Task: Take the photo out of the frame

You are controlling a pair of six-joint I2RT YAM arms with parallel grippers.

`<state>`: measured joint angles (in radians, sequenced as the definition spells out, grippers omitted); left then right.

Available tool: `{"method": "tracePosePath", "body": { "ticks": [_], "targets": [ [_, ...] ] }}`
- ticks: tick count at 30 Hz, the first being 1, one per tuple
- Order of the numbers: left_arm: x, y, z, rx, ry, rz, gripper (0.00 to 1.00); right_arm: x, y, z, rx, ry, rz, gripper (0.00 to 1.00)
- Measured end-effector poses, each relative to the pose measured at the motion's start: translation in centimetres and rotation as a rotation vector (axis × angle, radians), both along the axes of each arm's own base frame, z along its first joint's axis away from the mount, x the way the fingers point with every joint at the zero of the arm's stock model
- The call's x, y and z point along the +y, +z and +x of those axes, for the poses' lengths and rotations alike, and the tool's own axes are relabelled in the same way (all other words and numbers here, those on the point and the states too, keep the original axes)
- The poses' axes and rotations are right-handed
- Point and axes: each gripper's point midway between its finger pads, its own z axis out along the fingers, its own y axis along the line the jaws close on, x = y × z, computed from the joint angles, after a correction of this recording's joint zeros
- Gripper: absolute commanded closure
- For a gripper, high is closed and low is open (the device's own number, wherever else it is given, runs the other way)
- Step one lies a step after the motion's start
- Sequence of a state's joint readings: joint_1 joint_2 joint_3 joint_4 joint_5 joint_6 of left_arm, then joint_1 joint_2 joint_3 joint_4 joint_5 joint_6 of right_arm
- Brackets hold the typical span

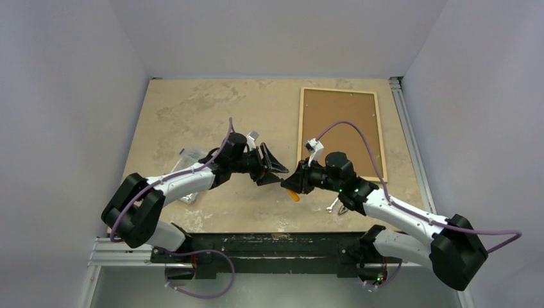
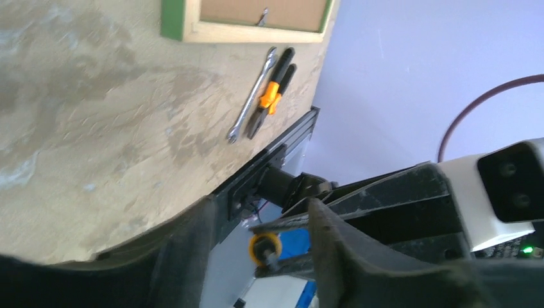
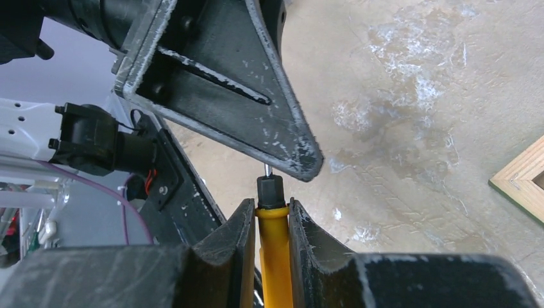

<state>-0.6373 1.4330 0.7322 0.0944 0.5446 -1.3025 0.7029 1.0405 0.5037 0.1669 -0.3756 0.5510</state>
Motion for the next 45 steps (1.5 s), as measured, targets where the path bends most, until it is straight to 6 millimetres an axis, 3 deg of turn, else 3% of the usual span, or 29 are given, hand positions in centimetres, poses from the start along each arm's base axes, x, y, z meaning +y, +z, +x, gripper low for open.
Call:
{"method": "tracePosePath", "body": {
  "ticks": [2,3,5,9,11,13,17,21,24,27,32,39,45],
  "targets": [
    [-0.6,0.4,0.7,-0.003,0.019,-0.041,0.94,0.3,-0.2,0.0,-0.001,-0.001,-0.003,1.00],
    [-0.8,0.6,1.0,-0.008,0.032,-0.070,1.00,0.4,-0.3,-0.1,0.000,0.000,-0.007,1.00],
    [-0.8,0.4,1.2,-0.016,0.059,-0.105,1.00,0.6,-0.5,-0.1,-0.005,-0.006,-0.015,1.00],
    [-0.4,-0.4,1.3,0.023,0.103,-0.131,1.00,0.6,-0.6,0.1,-0.011,-0.034,-0.025,0.55],
    [-0.6,0.0,1.6,0.047,0.127,-0.166,1.00,0.5,-0.4,0.5,0.002,-0.073,-0.015,0.40],
    [-0.6,0.5,2.0,0.074,0.157,-0.214,1.00,0.4,-0.4,0.9,0.019,-0.120,0.011,0.31],
    [-0.8,0.6,2.9,0.162,0.230,-0.342,1.00,-0.6,-1.1,0.6,0.045,-0.202,0.126,0.26],
    [-0.5,-0.6,3.7,0.264,0.318,-0.416,1.00,-1.2,-1.9,0.3,0.098,-0.269,0.222,0.32],
    [0.0,-0.5,3.9,0.284,0.357,-0.449,1.00,-0.9,-0.4,1.2,0.101,-0.310,0.310,0.49],
    [0.2,0.0,4.2,0.284,0.386,-0.479,1.00,-0.7,1.2,2.1,0.092,-0.343,0.393,0.56],
    [0.5,-0.1,4.6,0.289,0.427,-0.487,1.00,-0.1,1.5,3.1,0.099,-0.361,0.426,0.63],
    [0.7,0.0,5.0,0.281,0.452,-0.492,1.00,-0.1,1.3,4.0,0.087,-0.399,0.428,0.65],
    [0.6,0.0,5.1,0.284,0.462,-0.496,1.00,0.2,2.4,4.9,0.061,-0.424,0.438,0.71]
  ]
}}
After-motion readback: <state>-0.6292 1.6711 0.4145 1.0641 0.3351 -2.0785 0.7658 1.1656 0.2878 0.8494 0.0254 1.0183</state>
